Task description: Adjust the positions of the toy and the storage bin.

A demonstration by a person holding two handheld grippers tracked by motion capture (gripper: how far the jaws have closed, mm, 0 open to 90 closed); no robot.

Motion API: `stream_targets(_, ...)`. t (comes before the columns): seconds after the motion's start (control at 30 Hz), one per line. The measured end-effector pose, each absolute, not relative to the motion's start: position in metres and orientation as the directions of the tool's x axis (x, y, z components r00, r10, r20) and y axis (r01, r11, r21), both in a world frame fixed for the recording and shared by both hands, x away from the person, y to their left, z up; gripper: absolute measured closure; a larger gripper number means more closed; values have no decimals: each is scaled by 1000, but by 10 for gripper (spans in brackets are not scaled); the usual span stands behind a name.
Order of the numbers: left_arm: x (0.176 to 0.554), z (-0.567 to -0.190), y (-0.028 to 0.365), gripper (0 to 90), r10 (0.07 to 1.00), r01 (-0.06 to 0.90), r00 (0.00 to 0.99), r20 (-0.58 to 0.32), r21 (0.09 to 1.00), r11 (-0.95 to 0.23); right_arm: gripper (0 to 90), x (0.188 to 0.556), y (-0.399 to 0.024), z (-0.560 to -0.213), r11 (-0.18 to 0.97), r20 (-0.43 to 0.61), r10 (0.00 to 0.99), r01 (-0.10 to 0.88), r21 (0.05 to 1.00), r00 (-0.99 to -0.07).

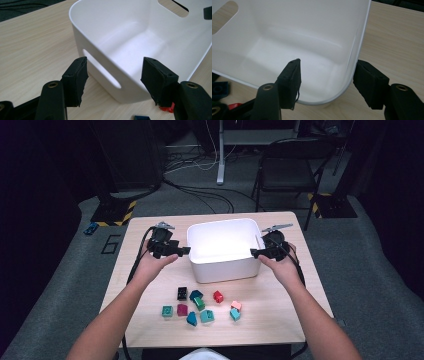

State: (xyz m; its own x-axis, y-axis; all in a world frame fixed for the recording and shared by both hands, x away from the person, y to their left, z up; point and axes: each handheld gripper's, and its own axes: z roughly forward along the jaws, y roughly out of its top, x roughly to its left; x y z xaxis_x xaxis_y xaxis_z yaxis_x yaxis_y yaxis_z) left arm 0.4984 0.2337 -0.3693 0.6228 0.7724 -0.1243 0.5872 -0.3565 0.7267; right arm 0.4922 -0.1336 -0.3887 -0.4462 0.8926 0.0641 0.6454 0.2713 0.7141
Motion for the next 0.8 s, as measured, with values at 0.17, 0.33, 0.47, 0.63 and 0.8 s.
stream_targets(0.17,497,-372,234,372,768,588,630,-113,716,-376,378,483,-117,-390,318,48,867,625,713,-496)
stream_targets(0.33,495,-378,239,375,776,584,624,-94,716,-383,373,476,-105,-392,340,50,848,614,712,-528)
stream_targets(0.47,491,-384,255,406,786,595,609,-109,718,-361,376,471,-97,-393,362,38,833,598,715,-551)
stream_targets(0.63,484,-395,267,422,789,602,605,-107,710,-365,375,469,-92,-395,385,22,822,584,715,-570)
stream_targets(0.8,477,-398,272,457,783,599,602,-154,736,-315,376,470,-90,-398,382,37,817,589,712,-575)
